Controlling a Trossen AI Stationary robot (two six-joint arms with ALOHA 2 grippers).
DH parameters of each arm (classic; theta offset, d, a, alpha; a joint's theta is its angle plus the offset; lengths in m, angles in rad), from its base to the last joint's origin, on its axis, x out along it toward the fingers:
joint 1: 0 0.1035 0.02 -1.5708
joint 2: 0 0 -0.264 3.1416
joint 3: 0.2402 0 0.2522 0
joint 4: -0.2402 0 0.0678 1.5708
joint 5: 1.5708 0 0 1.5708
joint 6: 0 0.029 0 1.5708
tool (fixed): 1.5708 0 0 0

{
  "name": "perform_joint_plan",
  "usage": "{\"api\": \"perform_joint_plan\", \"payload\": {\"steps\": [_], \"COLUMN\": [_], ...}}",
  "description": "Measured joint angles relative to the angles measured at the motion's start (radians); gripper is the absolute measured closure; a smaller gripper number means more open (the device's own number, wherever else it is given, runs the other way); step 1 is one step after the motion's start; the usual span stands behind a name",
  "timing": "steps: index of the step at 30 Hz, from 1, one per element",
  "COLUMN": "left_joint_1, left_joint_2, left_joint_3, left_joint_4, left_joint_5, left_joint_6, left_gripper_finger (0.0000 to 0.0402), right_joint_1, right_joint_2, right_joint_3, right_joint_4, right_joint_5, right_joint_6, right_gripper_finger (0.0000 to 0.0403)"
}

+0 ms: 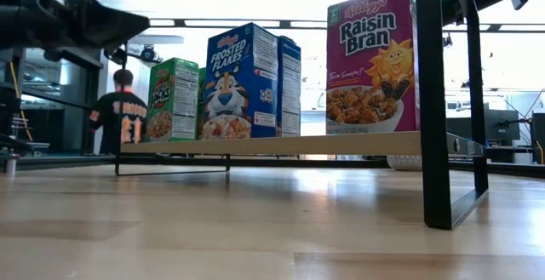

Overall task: Stack cereal on shelf
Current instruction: Return to Home Position

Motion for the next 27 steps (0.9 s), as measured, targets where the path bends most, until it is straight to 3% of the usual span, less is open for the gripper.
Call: {"api": "perform_joint_plan", "payload": {"steps": [8,13,17,20,24,27], "left_joint_1": [0.001,0.001,0.001,0.001,0.001,0.001], "left_joint_2": [-0.053,-0.054,-0.054,-0.053,-0.053,-0.053], "left_joint_3": [-0.034,-0.034,-0.034,-0.034,-0.033,-0.033], "left_joint_4": [0.002,0.0,0.0,-0.001,-0.001,0.0], "left_joint_5": [-0.011,-0.043,-0.044,-0.044,-0.044,-0.044], "left_joint_6": [0.026,0.06,0.066,0.049,0.05,0.05], "left_gripper_finger": [0.0402,0.0402,0.0401,0.0401,0.0401,0.0401], "right_joint_1": [0.0,0.0,0.001,0.001,-0.004,-0.024], "right_joint_2": [-0.009,-0.074,-0.14,-0.2,-0.289,-0.377], "right_joint_3": [0.0,0.0,-0.003,-0.089,-0.269,-0.345], "right_joint_4": [-0.016,-0.138,-0.261,-0.154,0.104,0.152], "right_joint_5": [-0.065,-0.198,-0.217,-0.246,-0.376,-0.429], "right_joint_6": [-0.033,-0.016,0.012,0.0,-0.048,-0.056], "right_gripper_finger": [0.0402,0.0402,0.0402,0.0403,0.0403,0.0403]}}
